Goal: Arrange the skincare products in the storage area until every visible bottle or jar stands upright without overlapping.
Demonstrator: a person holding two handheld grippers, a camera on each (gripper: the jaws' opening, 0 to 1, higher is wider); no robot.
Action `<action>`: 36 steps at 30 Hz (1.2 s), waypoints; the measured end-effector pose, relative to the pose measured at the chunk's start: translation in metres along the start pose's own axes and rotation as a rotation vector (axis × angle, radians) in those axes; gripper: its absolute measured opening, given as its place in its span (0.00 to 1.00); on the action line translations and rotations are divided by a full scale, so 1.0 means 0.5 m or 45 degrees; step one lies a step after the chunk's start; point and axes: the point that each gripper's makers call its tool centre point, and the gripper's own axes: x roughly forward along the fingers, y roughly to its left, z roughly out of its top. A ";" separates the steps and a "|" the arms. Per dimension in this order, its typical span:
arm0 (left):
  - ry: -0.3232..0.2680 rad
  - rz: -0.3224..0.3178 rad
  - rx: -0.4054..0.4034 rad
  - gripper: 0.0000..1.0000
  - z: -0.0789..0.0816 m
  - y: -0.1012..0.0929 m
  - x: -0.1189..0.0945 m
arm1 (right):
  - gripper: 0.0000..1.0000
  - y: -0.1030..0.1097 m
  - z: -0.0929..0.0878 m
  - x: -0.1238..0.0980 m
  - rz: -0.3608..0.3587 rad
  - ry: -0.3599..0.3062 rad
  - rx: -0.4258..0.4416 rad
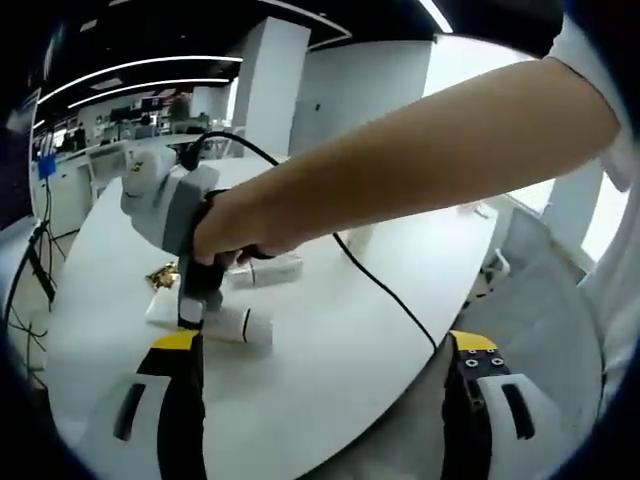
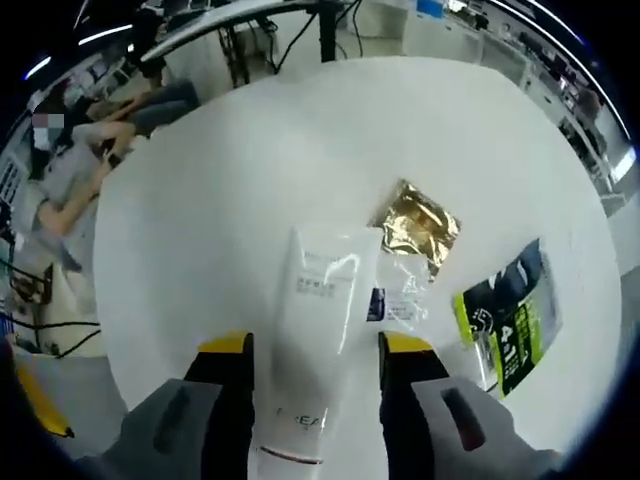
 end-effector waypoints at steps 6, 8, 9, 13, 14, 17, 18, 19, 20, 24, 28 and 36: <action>0.004 0.010 -0.007 0.92 -0.002 0.004 -0.001 | 0.42 -0.007 0.003 0.003 -0.043 0.036 -0.035; 0.007 0.011 -0.005 0.92 -0.003 0.003 0.000 | 0.36 -0.001 0.009 0.007 -0.029 0.048 -0.060; 0.011 0.013 -0.001 0.92 -0.004 0.004 0.000 | 0.36 0.002 0.005 0.004 -0.043 0.059 -0.091; 0.017 0.018 0.000 0.91 -0.005 0.006 0.000 | 0.34 -0.013 0.006 0.011 -0.023 0.043 -0.089; 0.018 0.018 0.000 0.91 -0.005 0.006 0.000 | 0.33 -0.012 0.006 0.012 -0.019 0.030 -0.085; 0.024 0.018 0.004 0.91 -0.007 0.007 0.001 | 0.32 -0.010 0.006 0.013 -0.001 -0.031 -0.054; 0.027 0.021 0.007 0.91 -0.008 0.007 0.001 | 0.32 -0.010 0.006 0.013 0.001 -0.045 -0.040; 0.028 0.022 0.009 0.91 -0.008 0.008 0.001 | 0.31 -0.008 0.006 0.012 -0.001 -0.062 -0.022; 0.028 0.024 0.010 0.91 -0.008 0.008 0.001 | 0.31 -0.010 0.005 0.011 0.001 -0.073 -0.008; 0.029 0.026 0.008 0.91 -0.008 0.009 0.002 | 0.30 -0.005 -0.009 0.002 0.006 -0.097 0.001; 0.031 0.028 0.021 0.89 -0.007 0.009 0.001 | 0.30 0.001 -0.027 -0.019 -0.005 -0.144 0.027; -0.013 0.043 -0.005 0.88 0.005 0.016 -0.005 | 0.30 0.027 -0.054 -0.072 -0.033 -0.269 0.047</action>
